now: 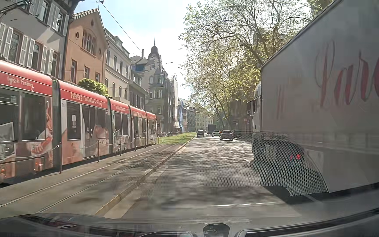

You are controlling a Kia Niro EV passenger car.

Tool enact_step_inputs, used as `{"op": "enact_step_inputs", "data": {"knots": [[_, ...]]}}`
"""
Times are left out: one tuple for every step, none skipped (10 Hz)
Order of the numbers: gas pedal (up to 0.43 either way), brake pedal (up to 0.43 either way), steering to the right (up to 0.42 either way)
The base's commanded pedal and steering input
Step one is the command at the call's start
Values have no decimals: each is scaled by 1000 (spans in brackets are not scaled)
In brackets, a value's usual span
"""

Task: Follow the waypoints while adhering to traffic rules and regulations

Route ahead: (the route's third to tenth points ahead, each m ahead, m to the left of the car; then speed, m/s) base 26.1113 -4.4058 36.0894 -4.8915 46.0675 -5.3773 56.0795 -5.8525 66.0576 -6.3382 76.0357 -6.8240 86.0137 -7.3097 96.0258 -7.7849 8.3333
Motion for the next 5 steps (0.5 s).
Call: {"op": "enact_step_inputs", "data": {"knots": [[39, 0, 12], [20, 0, 11], [20, 0, 8], [20, 0, 6], [20, 0, 5]]}}
